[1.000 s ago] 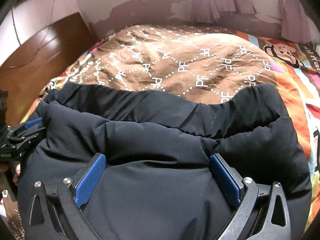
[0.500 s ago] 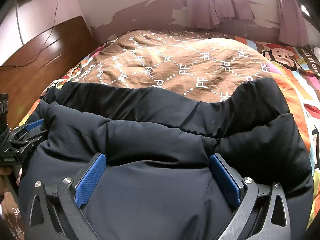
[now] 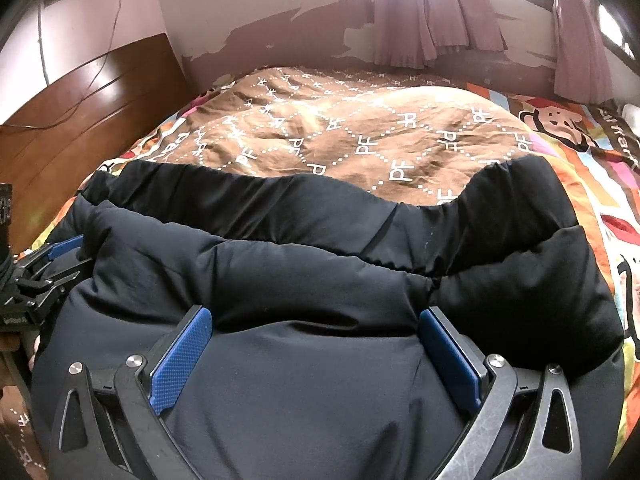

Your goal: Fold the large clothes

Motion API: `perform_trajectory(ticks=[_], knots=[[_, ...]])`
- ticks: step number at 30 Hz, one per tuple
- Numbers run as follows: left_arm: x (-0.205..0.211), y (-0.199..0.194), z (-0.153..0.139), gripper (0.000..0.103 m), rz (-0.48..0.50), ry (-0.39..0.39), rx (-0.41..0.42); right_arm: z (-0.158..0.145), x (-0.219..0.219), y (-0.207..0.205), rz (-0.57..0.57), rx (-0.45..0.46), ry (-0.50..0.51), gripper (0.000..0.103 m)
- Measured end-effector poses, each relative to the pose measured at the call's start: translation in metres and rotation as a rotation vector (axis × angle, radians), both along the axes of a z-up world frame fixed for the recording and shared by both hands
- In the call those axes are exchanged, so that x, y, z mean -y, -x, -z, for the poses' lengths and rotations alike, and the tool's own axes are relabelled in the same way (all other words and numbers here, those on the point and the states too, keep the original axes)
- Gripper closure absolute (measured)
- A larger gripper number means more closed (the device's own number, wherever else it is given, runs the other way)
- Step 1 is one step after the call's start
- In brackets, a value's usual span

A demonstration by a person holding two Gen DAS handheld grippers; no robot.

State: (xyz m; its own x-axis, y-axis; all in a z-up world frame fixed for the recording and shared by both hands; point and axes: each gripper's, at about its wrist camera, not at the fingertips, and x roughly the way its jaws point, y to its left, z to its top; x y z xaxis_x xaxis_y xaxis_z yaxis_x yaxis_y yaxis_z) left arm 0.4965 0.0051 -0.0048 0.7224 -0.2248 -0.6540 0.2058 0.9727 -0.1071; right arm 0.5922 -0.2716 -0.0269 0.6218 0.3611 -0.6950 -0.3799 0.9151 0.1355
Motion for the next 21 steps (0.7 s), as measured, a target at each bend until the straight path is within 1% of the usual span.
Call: perform_trajectory(ticks=[3,12,17,21], knots=[[0.0014,0.0022,0.0006,0.001,-0.001,-0.011,0.011,0.0004,0.0006,0.0031,-0.001,0.01,-0.002,0.0],[0.0011,0.0021,0.0021,0.001,0.001,-0.009,0.012,0.0023,-0.0004,0.0028,-0.002,0.012,0.003,0.0],[-0.0039,0.0023,0.0032,0.001,0.01,0.025,0.007,0.0027,0.0023,0.0032,-0.005,0.013,-0.012,0.0],[-0.0079,0.0042,-0.0011,0.001,0.012,0.052,0.007,0.0015,0.0045,0.0045,-0.009,0.017,-0.022,0.0]])
